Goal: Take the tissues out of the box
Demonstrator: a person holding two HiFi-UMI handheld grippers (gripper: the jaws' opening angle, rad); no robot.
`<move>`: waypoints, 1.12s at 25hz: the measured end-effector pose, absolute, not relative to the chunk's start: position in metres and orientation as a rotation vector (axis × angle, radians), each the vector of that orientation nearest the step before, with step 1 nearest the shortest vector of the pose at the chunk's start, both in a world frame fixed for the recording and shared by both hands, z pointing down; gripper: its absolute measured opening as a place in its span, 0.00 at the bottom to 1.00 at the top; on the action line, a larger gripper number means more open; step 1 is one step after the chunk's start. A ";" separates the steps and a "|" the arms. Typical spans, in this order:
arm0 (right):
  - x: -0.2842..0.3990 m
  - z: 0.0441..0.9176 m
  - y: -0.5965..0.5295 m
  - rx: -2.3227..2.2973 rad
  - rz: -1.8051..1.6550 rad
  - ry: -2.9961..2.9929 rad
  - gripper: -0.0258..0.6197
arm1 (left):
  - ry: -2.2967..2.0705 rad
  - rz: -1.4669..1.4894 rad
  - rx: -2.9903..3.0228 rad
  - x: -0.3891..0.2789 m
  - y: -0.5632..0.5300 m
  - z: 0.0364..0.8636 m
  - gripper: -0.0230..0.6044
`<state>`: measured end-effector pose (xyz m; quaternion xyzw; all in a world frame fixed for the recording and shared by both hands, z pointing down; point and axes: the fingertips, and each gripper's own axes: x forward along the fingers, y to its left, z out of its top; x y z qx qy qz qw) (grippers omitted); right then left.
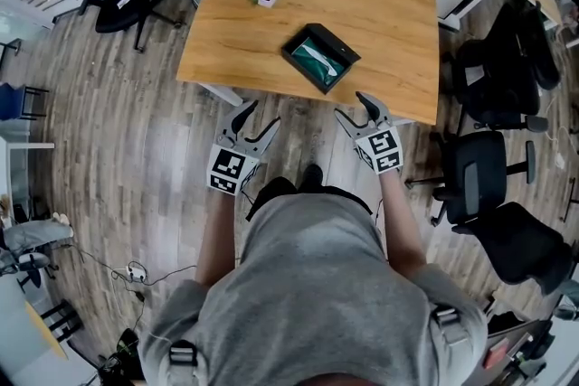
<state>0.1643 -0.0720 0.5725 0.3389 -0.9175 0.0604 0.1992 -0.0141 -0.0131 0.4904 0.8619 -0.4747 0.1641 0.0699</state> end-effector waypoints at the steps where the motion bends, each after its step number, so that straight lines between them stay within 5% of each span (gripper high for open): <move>1: 0.164 0.571 -0.073 0.947 0.176 -2.573 0.48 | -1.432 0.490 2.594 -0.013 -0.014 0.489 0.45; 28: 0.151 0.586 -0.123 0.964 0.218 -2.498 0.47 | -1.323 0.461 2.625 -0.022 -0.095 0.499 0.45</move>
